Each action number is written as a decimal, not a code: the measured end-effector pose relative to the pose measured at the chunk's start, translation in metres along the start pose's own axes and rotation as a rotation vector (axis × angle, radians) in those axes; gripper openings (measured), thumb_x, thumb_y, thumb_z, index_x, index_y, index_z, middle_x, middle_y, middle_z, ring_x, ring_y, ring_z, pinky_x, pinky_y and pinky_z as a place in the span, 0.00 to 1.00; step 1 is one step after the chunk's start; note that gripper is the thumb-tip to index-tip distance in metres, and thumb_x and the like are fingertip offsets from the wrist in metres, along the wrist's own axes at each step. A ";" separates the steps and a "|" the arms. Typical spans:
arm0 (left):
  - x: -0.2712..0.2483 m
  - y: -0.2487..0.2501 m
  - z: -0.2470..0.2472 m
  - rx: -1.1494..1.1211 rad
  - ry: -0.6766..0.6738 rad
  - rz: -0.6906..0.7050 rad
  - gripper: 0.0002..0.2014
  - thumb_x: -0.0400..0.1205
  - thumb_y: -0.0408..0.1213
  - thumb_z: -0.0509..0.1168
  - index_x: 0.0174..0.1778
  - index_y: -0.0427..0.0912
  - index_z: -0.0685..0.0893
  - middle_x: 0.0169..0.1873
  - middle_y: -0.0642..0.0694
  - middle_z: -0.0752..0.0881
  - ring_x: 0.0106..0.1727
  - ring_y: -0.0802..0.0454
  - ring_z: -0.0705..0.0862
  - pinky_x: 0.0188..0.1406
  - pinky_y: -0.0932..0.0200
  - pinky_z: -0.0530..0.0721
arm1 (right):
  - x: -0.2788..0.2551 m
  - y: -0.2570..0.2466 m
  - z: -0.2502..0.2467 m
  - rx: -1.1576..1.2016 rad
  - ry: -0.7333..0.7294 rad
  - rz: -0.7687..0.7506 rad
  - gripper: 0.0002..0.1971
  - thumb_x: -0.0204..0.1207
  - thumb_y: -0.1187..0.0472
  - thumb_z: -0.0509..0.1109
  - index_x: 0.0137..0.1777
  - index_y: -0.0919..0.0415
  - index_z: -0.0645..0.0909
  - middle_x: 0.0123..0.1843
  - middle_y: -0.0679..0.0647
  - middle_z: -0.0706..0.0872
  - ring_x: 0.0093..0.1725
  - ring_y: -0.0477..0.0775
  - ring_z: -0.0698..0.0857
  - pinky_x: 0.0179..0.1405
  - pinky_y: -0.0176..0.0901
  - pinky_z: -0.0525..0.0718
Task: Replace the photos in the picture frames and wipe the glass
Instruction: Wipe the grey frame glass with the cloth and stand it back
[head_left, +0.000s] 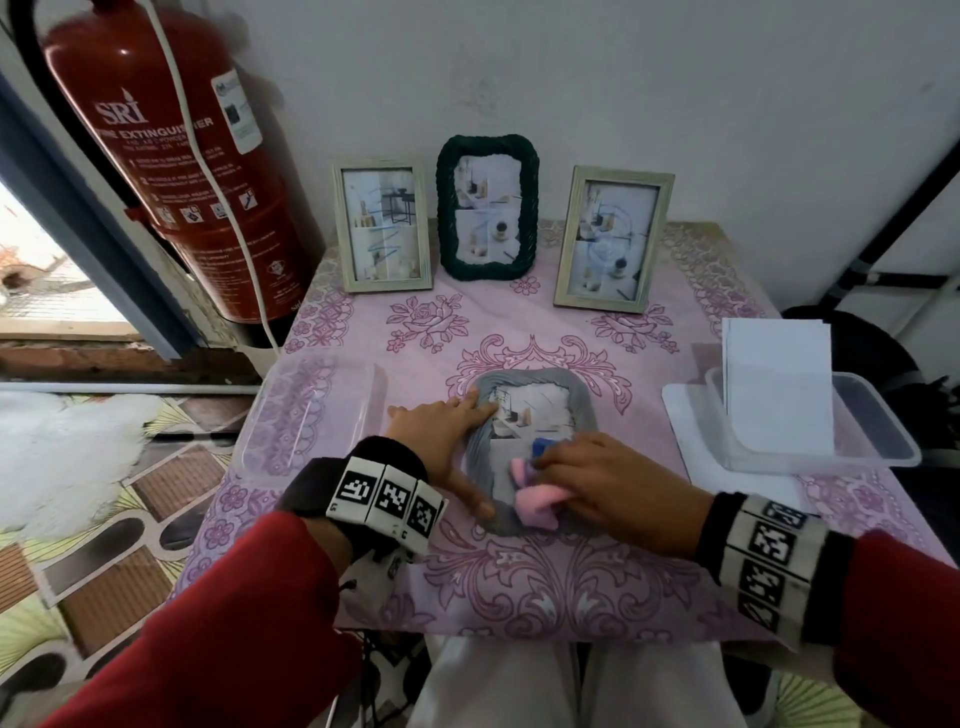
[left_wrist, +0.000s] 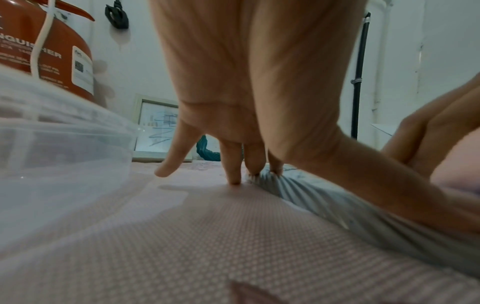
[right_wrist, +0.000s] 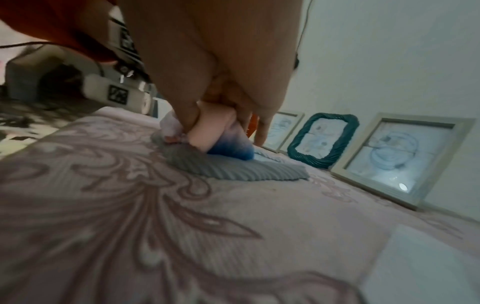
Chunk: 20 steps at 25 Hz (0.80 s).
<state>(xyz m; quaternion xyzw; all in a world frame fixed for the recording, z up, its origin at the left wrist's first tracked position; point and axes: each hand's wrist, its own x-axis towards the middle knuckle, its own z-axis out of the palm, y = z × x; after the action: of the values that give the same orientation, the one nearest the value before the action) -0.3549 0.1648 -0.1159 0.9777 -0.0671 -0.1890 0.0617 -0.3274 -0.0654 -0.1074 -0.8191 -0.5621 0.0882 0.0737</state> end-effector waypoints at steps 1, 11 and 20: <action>0.000 0.001 -0.002 0.025 -0.010 -0.010 0.62 0.54 0.68 0.75 0.81 0.55 0.52 0.81 0.47 0.58 0.71 0.43 0.74 0.67 0.47 0.73 | -0.008 0.001 0.000 -0.116 -0.004 -0.012 0.15 0.78 0.54 0.63 0.62 0.56 0.82 0.58 0.51 0.85 0.59 0.51 0.83 0.67 0.47 0.75; -0.006 0.005 -0.007 0.006 -0.051 -0.036 0.61 0.54 0.68 0.76 0.81 0.56 0.52 0.80 0.46 0.62 0.71 0.43 0.74 0.69 0.35 0.70 | 0.032 0.049 -0.007 -0.467 0.051 0.199 0.17 0.80 0.55 0.61 0.68 0.52 0.76 0.62 0.51 0.83 0.58 0.58 0.79 0.55 0.52 0.73; -0.004 0.006 -0.008 0.034 -0.038 -0.051 0.62 0.52 0.69 0.75 0.80 0.56 0.53 0.77 0.49 0.67 0.71 0.45 0.74 0.69 0.35 0.68 | 0.017 0.009 0.006 -0.075 -0.020 0.080 0.21 0.79 0.53 0.55 0.69 0.54 0.77 0.68 0.51 0.80 0.66 0.57 0.75 0.64 0.48 0.72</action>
<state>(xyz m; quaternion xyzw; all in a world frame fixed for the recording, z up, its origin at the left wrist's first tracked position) -0.3559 0.1599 -0.1064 0.9763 -0.0465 -0.2080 0.0387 -0.3141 -0.0524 -0.1164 -0.8421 -0.5326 0.0780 0.0340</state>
